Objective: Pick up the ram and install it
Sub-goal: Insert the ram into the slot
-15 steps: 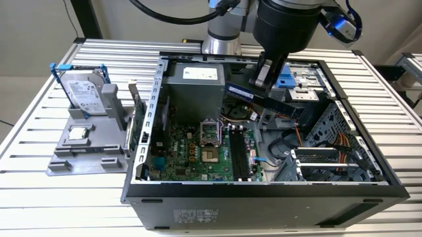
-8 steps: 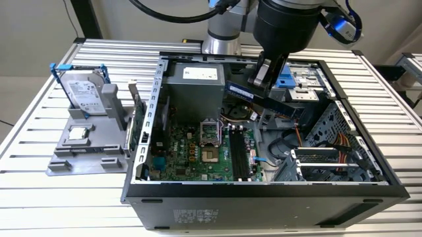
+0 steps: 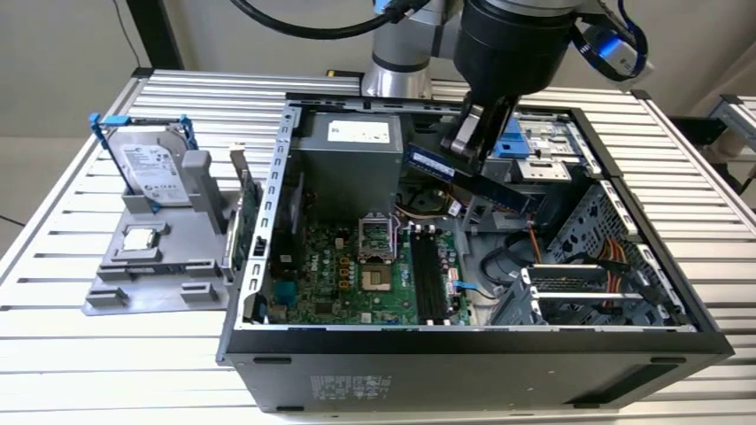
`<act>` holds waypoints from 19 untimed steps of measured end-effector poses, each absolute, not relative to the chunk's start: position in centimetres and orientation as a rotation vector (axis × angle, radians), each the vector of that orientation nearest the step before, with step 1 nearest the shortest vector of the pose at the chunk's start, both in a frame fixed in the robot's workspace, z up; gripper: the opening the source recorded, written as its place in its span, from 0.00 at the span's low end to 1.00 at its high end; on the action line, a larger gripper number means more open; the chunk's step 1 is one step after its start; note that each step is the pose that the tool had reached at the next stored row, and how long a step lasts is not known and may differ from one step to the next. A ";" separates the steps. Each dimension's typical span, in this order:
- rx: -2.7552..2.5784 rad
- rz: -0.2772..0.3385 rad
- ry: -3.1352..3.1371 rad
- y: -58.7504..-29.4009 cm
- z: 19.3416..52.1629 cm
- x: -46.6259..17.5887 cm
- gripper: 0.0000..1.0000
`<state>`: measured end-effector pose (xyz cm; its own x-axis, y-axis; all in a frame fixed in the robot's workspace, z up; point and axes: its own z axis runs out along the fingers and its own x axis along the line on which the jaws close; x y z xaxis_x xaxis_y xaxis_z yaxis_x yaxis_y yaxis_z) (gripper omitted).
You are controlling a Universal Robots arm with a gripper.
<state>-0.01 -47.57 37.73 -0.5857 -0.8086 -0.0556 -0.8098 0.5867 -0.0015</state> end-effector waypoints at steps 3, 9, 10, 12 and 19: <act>-1.370 0.036 2.771 -47.6 37.7 0.0 0.00; -1.316 0.035 2.796 -47.6 37.7 0.0 0.00; -1.307 0.034 2.800 -47.6 37.7 0.0 0.00; -1.288 0.034 2.809 -47.6 37.7 0.0 0.00; -1.214 0.032 2.841 -47.5 37.7 0.0 0.00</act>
<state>-0.01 -47.54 37.73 -0.6900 -0.7217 -0.0556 -0.7227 0.6911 -0.0015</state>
